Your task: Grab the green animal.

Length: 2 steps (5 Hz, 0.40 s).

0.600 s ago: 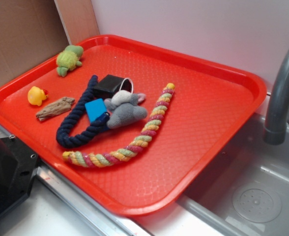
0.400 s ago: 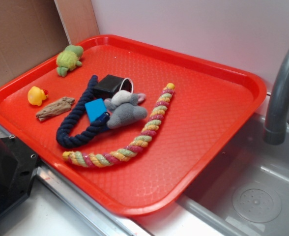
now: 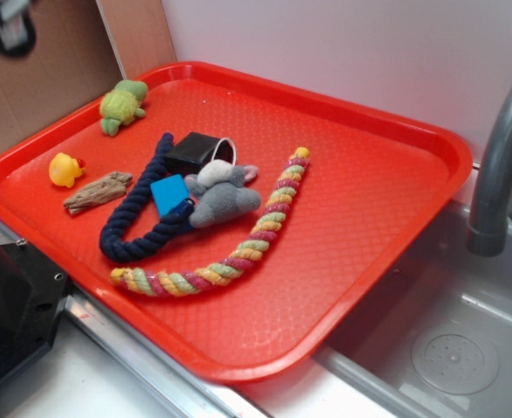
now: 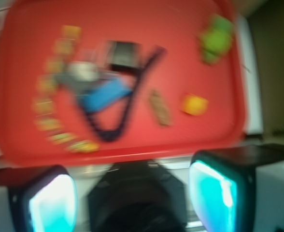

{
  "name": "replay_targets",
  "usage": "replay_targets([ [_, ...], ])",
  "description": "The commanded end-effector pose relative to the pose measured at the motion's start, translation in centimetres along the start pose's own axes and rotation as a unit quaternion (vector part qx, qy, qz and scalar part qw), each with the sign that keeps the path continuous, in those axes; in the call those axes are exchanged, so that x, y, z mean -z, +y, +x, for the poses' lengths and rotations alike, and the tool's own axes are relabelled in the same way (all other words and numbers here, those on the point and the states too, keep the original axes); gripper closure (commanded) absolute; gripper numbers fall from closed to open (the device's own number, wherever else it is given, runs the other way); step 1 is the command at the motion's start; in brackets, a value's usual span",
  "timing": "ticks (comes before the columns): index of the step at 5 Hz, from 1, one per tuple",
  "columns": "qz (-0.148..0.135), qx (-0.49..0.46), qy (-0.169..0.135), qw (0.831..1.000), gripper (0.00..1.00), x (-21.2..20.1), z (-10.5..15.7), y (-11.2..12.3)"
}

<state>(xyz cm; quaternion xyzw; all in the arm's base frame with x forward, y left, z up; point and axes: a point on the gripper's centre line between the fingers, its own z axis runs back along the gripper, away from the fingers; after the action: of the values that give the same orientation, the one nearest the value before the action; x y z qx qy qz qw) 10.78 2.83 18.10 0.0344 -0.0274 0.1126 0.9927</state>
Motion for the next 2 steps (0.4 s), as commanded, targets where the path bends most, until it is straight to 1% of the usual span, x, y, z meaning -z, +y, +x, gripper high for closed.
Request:
replay_targets([
  [1,-0.002,-0.099,-0.080,0.992,0.00,3.1,1.2,5.4],
  [2,-0.036,-0.070,-0.119,0.990,0.00,5.8,5.4,4.1],
])
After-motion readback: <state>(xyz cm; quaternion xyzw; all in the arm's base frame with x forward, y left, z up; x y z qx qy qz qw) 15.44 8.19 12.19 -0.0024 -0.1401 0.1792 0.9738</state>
